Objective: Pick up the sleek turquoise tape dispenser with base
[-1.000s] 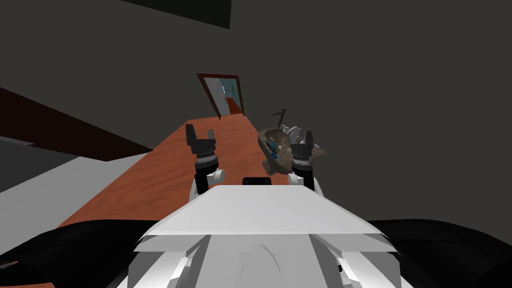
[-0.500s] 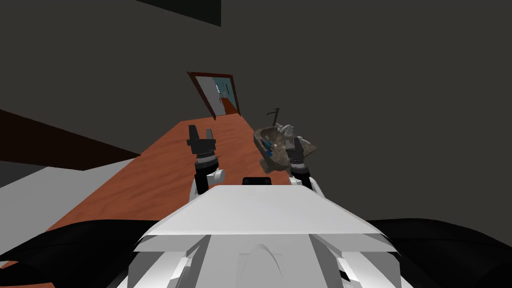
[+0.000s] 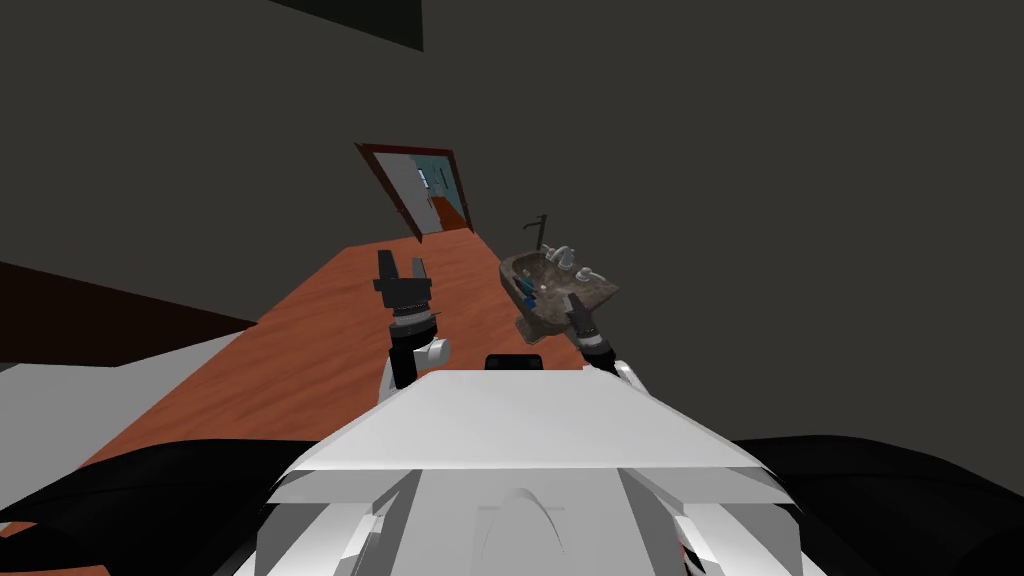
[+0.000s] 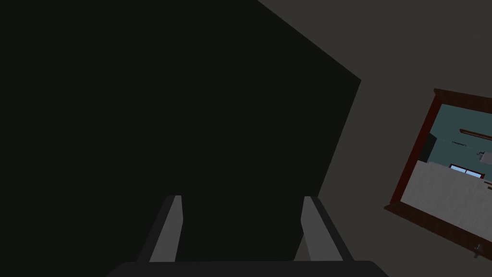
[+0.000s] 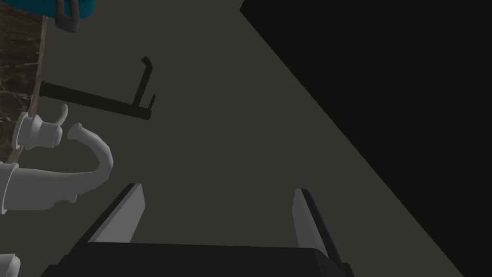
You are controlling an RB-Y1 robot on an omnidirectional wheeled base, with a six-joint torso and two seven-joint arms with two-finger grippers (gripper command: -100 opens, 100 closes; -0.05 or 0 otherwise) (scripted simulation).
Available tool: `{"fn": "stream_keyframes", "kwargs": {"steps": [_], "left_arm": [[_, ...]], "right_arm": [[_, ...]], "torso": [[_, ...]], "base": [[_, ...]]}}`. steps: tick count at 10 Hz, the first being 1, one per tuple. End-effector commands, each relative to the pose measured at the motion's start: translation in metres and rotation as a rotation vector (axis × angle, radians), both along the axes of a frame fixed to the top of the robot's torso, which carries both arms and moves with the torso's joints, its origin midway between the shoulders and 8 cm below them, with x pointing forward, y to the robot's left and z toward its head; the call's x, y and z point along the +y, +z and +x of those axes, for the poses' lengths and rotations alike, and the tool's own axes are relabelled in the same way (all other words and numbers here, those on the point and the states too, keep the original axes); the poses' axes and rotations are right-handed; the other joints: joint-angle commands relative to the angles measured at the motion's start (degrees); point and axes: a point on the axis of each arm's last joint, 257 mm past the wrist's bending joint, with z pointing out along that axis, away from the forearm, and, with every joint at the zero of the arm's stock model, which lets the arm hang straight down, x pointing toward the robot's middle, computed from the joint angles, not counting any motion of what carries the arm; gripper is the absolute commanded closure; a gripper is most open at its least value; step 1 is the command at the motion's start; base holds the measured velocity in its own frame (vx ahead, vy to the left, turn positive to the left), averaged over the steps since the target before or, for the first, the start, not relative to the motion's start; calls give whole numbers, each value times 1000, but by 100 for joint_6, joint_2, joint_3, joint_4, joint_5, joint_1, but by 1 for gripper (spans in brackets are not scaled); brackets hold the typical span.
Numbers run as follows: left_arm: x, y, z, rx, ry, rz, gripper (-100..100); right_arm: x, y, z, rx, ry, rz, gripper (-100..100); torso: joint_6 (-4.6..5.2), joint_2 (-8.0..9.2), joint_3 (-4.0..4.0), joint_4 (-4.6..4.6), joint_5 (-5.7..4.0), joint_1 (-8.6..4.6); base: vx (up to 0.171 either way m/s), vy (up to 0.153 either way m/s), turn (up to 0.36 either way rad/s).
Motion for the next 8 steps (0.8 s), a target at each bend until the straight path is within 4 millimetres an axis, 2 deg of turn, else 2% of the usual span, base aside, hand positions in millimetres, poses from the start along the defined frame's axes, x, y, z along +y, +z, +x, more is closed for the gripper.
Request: {"fn": "stream_keyframes", "kwargs": {"steps": [1, 2, 4, 5, 6, 8], "left_arm": [[0, 0, 0, 0, 0, 0, 0], [0, 0, 0, 0, 0, 0, 0], [0, 0, 0, 0, 0, 0, 0], [0, 0, 0, 0, 0, 0, 0], [0, 0, 0, 0, 0, 0, 0], [0, 0, 0, 0, 0, 0, 0]], "right_arm": [[-5, -11, -3, 26, 4, -31, -100], [-9, -38, -7, 79, 12, -90, -100], [-17, -67, -14, 137, 22, -157, -100], [-26, -93, -21, 188, 24, -212, -100], [-28, -97, -22, 198, 29, -226, -100], [-42, -127, -34, 262, 36, -298, -100]], "torso": [[0, 0, 0, 0, 0, 0], [-2, -2, -1, 0, 1, 2], [1, 1, 1, 0, 1, 6], [-2, -1, 0, 1, 2, 8], [0, 0, 0, 0, 3, 10], [-1, -4, -2, 0, 4, 15]], "base": [[-23, 1, -59], [-26, 3, -110], [-31, 15, -111], [-26, 21, -76], [-22, 22, -59], [-18, 36, -71]]}}
